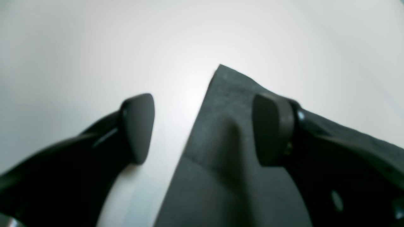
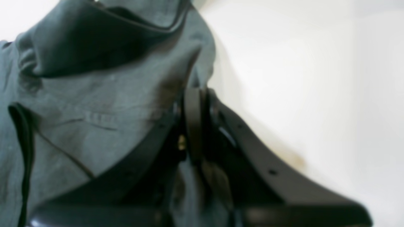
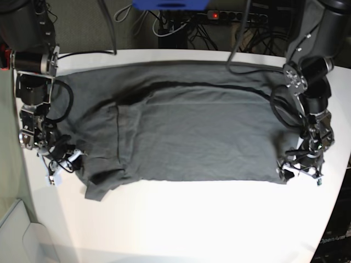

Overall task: Layout the t-shirt on the table in an organized manner, then fold the t-shirt properly
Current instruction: 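Move the left gripper to the hem corner and grasp it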

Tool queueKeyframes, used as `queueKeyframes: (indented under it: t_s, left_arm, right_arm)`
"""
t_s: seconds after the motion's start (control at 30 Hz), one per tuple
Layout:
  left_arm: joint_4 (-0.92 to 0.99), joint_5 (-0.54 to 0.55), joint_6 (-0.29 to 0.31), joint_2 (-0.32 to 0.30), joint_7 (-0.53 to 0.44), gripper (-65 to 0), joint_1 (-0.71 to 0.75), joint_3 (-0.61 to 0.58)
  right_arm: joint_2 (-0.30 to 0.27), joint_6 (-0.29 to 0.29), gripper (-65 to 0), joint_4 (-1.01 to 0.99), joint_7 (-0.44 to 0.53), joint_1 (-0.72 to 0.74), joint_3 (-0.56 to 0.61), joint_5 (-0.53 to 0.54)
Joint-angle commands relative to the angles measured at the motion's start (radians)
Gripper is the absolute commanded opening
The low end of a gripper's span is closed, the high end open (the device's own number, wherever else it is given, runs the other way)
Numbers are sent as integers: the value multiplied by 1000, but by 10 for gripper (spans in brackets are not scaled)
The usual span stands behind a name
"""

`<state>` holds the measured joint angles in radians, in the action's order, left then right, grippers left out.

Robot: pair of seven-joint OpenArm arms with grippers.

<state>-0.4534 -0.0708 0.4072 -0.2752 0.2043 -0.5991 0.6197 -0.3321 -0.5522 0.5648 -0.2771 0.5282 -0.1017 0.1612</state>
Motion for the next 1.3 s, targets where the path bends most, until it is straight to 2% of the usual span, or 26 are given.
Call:
queueKeyframes:
  t_s: [0.0, 0.53, 0.57, 0.63, 0.83, 1.0, 1.1, 1.27]
  left_arm:
    - [-14, 7, 5, -11, -26, -178, -32, -2]
    - [149, 4, -3, -17, -55, -187, -25, -2]
    - [149, 4, 0, -16, -53, -203, -25, -2]
    - [149, 2, 2, -16, -52, -277, -25, -4]
    - [155, 2, 2, -16, -50, -649, -26, -4]
    - [146, 4, 3, -17, -50, -646, 1, -4]
    - [144, 12, 6, -19, -50, -645, 0, -2]
    - [144, 13, 6, -34, -50, -645, -5, -2]
  right_arm:
    - [-6, -6, -650, 5, -32, 14, 3, -15]
    - [-6, -6, -650, 5, -32, 14, 3, -15]
    - [-6, -6, -650, 5, -34, 14, 3, -15]
    - [-5, -6, -650, 5, -34, 14, 3, -15]
    - [-5, -6, -650, 5, -34, 14, 3, -15]
    - [-6, -12, -650, 10, -29, 16, 0, -13]
    - [-6, -62, -650, 11, -27, 23, -5, -9]
    - [-8, -76, -650, 108, -35, 8, -5, -9]
